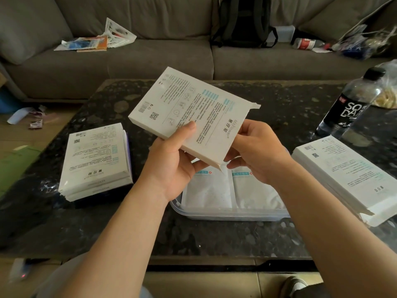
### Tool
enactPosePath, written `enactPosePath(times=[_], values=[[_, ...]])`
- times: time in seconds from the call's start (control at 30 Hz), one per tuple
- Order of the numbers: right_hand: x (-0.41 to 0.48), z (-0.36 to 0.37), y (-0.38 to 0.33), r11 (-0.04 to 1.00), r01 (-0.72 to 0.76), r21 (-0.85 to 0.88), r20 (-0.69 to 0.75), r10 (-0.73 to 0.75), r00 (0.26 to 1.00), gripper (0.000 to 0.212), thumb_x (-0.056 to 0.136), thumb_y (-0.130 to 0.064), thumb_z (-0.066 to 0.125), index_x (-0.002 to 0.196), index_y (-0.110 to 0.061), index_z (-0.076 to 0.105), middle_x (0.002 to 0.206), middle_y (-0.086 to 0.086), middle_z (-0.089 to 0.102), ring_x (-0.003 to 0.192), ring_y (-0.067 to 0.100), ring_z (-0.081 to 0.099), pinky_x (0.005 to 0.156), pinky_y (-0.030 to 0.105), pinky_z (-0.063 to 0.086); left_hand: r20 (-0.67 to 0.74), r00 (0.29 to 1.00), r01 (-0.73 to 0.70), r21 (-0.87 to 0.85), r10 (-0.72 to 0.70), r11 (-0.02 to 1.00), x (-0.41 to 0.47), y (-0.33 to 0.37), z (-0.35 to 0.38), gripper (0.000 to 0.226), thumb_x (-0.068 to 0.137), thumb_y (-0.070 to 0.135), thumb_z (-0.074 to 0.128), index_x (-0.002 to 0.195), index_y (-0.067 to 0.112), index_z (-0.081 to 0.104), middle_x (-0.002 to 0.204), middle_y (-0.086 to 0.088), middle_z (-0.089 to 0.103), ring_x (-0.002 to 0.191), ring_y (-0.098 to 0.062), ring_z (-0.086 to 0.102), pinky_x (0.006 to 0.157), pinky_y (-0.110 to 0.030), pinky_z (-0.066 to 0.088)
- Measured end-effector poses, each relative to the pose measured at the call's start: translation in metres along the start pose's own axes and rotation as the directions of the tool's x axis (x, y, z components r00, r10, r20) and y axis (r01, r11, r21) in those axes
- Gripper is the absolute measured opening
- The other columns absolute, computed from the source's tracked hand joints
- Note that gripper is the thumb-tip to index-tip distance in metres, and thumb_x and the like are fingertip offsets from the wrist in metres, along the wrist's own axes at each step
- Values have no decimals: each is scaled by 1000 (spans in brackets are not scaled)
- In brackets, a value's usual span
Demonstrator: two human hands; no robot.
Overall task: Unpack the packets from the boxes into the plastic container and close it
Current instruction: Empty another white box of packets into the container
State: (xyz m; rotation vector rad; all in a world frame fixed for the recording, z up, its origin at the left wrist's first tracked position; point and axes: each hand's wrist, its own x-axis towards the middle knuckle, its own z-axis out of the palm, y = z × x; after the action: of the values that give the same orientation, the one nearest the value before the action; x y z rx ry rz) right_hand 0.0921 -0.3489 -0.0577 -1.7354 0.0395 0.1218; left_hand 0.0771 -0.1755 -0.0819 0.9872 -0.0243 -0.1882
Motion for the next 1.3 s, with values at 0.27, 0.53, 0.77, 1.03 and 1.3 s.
enactPosePath(times=[0.27, 0.53, 0.77, 1.03, 1.3], values=[[1, -2, 3, 1000, -14, 3, -9, 14, 1000, 29, 96, -12, 65, 124, -22, 66, 108, -2, 75, 80, 23, 77, 68, 40, 64, 14, 999, -31, 60, 30, 998, 3, -3, -2, 55, 86, 25, 71, 137, 37, 58, 132, -6, 71, 124, -30, 67, 89, -48, 61], [-1, -12, 3, 996, -83, 28, -30, 84, 996, 11, 95, -8, 66, 101, -3, 73, 103, 6, 76, 79, 25, 77, 66, 35, 63, -61, 998, -34, -50, 31, 998, 6, -1, -7, 50, 96, 14, 66, 141, 33, 58, 134, -5, 71, 124, -29, 67, 88, -49, 61], [-3, -22, 4, 938, -160, 307, -12, 171, 985, 10, 96, -15, 65, 102, -7, 68, 107, 3, 76, 95, 26, 74, 78, 43, 63, -144, 989, -56, -101, 41, 993, 8, 6, -13, 44, 99, 14, 63, 140, 31, 59, 128, -6, 74, 116, -26, 72, 86, -46, 62], [-5, -33, 3, 981, -43, 191, -279, 96, 955, 26, 87, -7, 75, 109, -9, 62, 105, 6, 75, 92, 24, 75, 79, 46, 63, -217, 975, -71, -126, 42, 990, 9, 7, -14, 43, 99, 16, 64, 140, 30, 58, 126, -6, 75, 118, -27, 71, 82, -45, 63], [-15, -51, 4, 997, 71, -3, -413, -65, 908, 25, 89, -5, 73, 105, -24, 68, 87, 1, 74, 81, 17, 76, 61, 31, 61, -294, 951, -130, -113, 92, 985, 10, 5, -14, 41, 100, 18, 65, 138, 31, 58, 125, -2, 76, 117, -24, 71, 87, -47, 63]])
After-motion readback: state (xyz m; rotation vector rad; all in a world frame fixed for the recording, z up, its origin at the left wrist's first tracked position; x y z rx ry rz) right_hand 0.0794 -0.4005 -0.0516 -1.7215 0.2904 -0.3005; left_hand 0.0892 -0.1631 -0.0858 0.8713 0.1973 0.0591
